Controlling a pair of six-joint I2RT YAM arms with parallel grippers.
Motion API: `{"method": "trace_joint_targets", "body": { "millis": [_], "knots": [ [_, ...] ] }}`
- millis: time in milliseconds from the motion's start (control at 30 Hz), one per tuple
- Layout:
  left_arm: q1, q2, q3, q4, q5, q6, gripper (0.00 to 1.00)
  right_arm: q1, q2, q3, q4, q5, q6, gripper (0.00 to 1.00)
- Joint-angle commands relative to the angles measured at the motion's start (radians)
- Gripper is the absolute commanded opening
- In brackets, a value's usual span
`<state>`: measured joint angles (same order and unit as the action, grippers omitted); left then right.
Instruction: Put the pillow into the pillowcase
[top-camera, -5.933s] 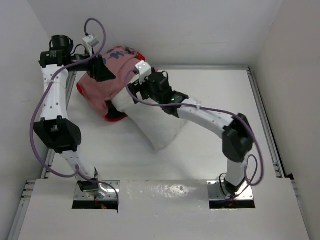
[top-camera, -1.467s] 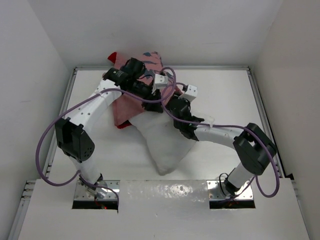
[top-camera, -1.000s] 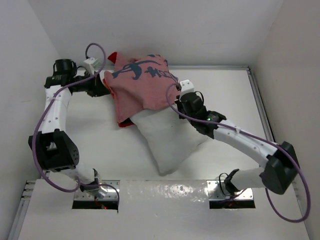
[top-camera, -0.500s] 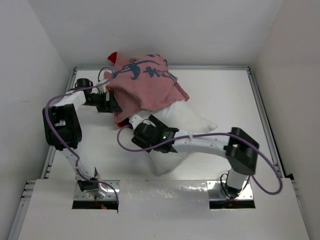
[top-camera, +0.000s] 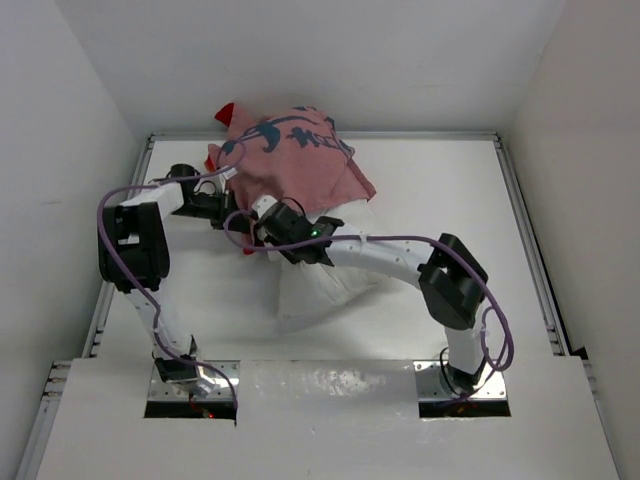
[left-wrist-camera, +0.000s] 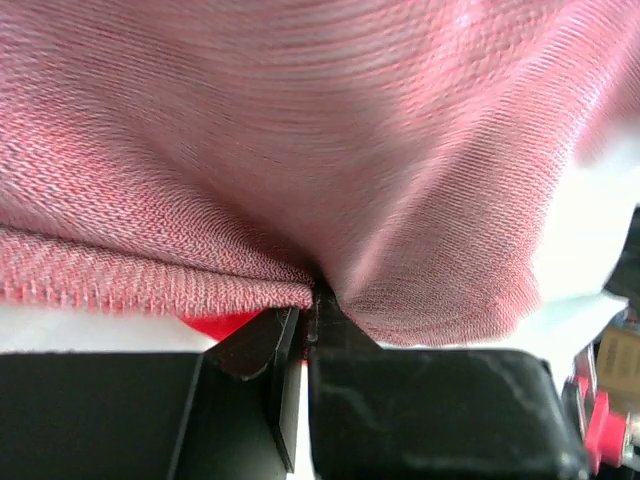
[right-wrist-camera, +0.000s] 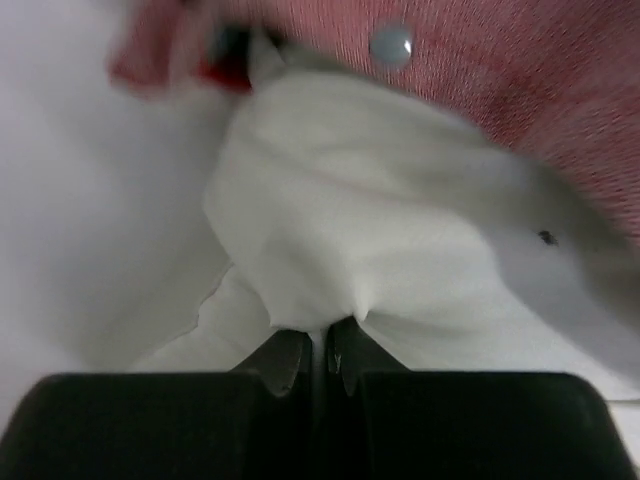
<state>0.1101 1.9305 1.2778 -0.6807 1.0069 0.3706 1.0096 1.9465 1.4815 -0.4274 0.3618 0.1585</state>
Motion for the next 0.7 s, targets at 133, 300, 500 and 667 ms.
{"method": "trace_joint_targets", "body": {
  "millis": [133,300,500,667],
  "knots": [
    [0.0,-0.108,0.101,-0.637,0.328,0.631,0.0,-0.017,-0.092,0.118,0.7,0.05,0.004,0.0],
    [0.011,-0.201,0.133,-0.638,0.378,0.622,0.0,-0.048,0.078,0.236,0.716,0.304,-0.158,0.0],
    [0.06,-0.359,0.262,-0.637,0.374,0.536,0.0,-0.088,0.186,0.283,0.598,0.347,-0.076,0.0],
    [0.06,-0.413,0.27,-0.64,0.306,0.473,0.0,-0.085,0.33,0.489,0.491,0.345,-0.022,0.0]
  ]
}}
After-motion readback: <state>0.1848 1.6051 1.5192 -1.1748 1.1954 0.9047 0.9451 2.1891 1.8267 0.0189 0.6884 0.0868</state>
